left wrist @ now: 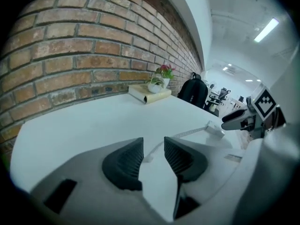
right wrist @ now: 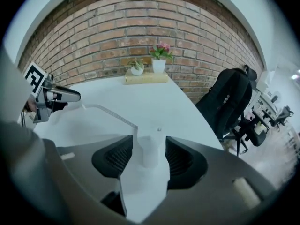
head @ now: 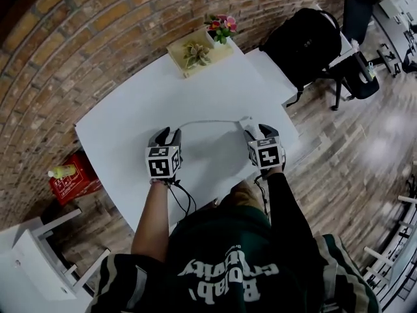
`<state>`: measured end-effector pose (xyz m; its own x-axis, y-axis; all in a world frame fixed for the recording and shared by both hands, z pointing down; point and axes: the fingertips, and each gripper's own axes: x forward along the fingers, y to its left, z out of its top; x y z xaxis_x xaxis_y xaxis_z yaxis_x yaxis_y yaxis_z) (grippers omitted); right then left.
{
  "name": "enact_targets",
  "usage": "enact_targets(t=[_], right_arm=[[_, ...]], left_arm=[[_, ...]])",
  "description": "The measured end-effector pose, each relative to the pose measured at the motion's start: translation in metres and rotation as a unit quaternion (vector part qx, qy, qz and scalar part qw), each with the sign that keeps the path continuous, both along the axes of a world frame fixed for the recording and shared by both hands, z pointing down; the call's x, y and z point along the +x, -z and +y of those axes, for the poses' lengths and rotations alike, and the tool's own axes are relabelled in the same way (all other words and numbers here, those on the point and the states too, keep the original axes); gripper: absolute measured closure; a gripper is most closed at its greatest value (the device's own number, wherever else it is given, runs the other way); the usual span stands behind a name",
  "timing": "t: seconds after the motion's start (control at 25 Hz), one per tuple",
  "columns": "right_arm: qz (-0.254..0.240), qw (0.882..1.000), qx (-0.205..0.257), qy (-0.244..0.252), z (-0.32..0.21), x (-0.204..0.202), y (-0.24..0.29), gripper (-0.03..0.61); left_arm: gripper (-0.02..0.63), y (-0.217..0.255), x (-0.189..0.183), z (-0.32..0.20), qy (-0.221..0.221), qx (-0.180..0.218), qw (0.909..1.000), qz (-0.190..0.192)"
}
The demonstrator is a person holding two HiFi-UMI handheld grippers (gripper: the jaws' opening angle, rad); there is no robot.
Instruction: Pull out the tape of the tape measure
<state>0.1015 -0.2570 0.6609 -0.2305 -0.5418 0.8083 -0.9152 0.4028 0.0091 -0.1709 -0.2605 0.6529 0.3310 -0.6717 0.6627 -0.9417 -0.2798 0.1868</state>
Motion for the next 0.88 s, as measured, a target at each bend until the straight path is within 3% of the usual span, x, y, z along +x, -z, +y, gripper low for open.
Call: enact_targets(t=[0.28, 0.6, 0.76, 0.88], right_arm=[[-0.036, 0.989, 0.143, -0.005, -0.011, 0.003, 0.099, 0.342], [-0.087, 0.955, 0.284, 0.001, -0.001, 0.014, 0.228, 0.341], [-0.108, 0.937, 0.332, 0.026, 0.027, 0.016, 0.277, 0.341], [-0.119, 0.928, 0.352, 0.042, 0.053, 0.021, 0.298, 0.341]], left_arm=[[0.476, 0.107, 0.032, -0.017, -0.040, 0.131, 0.9906, -0.002], [0.474, 0.246, 0.065, 0.001, -0.048, 0.265, 0.9629, 0.002], [0.474, 0.305, 0.081, 0.036, -0.043, 0.318, 0.9471, -0.002], [0.474, 0.328, 0.094, 0.070, -0.038, 0.339, 0.9400, -0.010]])
